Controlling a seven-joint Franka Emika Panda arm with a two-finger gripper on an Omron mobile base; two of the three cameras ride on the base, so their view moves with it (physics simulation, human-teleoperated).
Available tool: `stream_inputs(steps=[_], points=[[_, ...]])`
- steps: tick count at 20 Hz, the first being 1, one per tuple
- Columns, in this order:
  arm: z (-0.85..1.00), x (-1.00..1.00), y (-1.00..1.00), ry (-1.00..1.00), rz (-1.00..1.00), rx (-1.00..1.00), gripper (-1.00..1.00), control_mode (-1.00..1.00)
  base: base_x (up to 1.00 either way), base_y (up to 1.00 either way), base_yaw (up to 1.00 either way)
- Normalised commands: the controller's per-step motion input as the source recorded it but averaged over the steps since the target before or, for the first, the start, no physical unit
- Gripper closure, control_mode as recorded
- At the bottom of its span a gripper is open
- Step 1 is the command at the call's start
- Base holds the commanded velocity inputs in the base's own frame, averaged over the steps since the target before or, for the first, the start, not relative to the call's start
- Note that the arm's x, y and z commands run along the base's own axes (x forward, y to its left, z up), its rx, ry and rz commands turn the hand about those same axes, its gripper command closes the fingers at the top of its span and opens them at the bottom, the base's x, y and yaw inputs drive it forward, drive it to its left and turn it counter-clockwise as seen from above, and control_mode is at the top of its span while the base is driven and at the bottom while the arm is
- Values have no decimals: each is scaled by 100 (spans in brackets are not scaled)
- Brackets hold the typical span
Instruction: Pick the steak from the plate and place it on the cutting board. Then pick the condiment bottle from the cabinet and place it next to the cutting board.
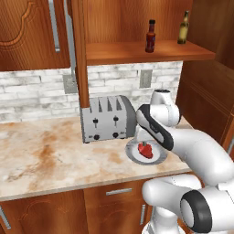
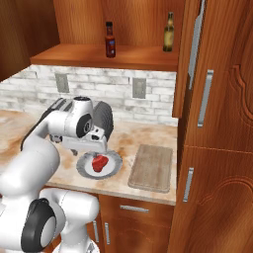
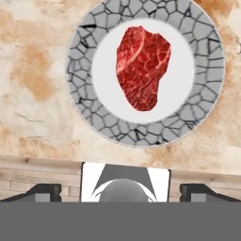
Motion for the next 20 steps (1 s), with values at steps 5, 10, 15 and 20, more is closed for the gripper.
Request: stream_inputs(steps=[5, 10, 15, 20], points=[[-25, 0, -3, 0, 0, 0, -100, -100, 0, 0, 0], [-23, 0, -4, 0, 0, 0, -100, -100, 0, 0, 0], [-22, 4, -1, 0, 0, 0, -100, -100, 0, 0, 0], [-21, 9, 0, 0, 0, 0, -100, -100, 0, 0, 0]])
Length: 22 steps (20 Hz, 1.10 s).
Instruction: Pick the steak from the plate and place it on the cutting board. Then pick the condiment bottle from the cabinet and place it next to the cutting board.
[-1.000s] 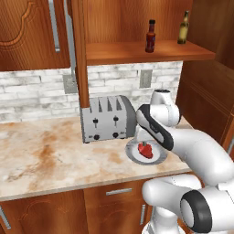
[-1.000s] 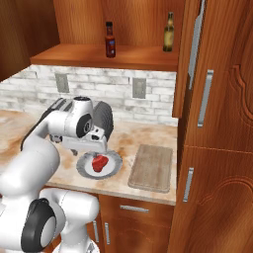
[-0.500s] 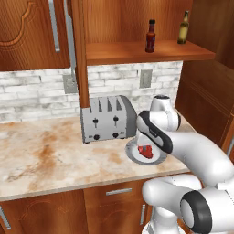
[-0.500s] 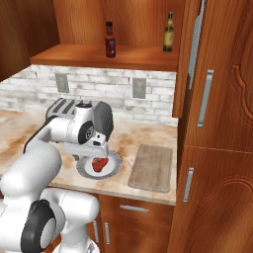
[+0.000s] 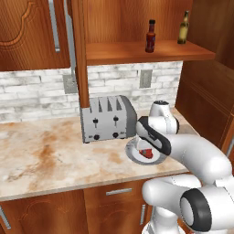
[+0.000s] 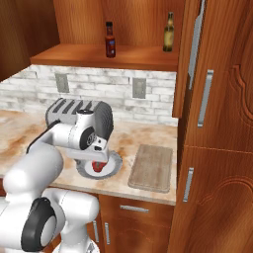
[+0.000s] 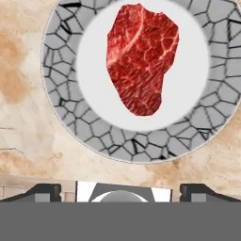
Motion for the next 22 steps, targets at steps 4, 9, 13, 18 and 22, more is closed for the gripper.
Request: stream_inputs(steps=[4, 9, 13, 18, 22], points=[[-20, 15, 0, 0, 0, 0, -100, -100, 0, 0, 0], [-18, 20, -5, -1, 0, 0, -100, -100, 0, 0, 0], [-13, 21, -6, 0, 0, 0, -100, -100, 0, 0, 0], [-14, 23, -1, 0, 0, 0, -100, -100, 0, 0, 0], [-18, 23, 0, 0, 0, 0, -100, -100, 0, 0, 0]])
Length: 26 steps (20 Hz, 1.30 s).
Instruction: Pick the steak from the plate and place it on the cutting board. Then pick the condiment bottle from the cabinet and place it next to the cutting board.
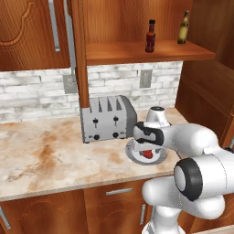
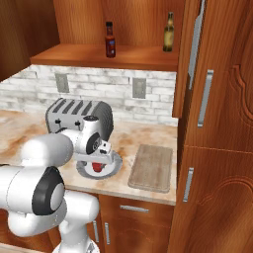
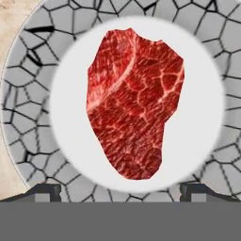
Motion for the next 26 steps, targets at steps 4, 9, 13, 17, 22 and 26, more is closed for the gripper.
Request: stream_inputs(steps=[4, 9, 13, 17, 22, 26], points=[[-21, 21, 0, 0, 0, 0, -100, -100, 0, 0, 0], [-20, 22, 0, 0, 0, 0, -100, -100, 0, 0, 0], [-20, 21, 0, 0, 0, 0, -100, -100, 0, 0, 0], [-21, 20, 0, 0, 0, 0, -100, -100, 0, 0, 0], [-24, 17, 0, 0, 0, 0, -100, -100, 0, 0, 0], [-15, 7, 0, 0, 0, 0, 100, -100, 0, 0, 0]])
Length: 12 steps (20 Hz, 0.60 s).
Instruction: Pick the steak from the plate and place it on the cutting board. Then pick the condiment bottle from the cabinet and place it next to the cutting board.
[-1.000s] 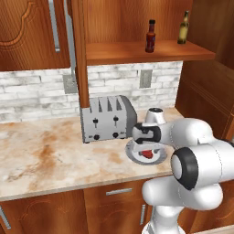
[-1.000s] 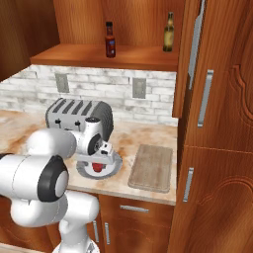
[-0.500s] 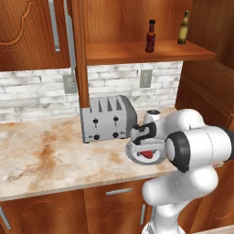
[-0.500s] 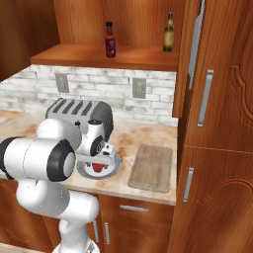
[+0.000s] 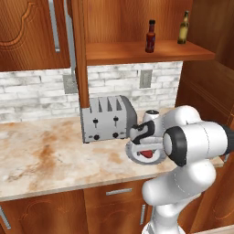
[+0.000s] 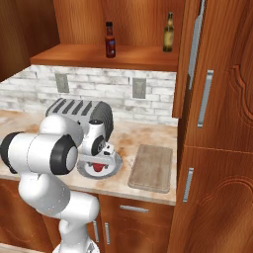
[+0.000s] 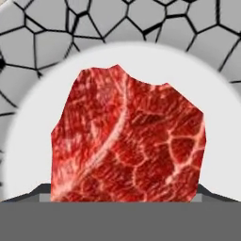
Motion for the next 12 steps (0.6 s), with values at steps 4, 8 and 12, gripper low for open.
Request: stream_inputs(steps=[4, 8, 12], points=[[0, 0, 0, 0, 0, 0, 100, -100, 0, 0, 0], [19, -7, -3, -1, 0, 0, 100, -100, 0, 0, 0], [41, -13, -9, -5, 1, 0, 100, -100, 0, 0, 0]])
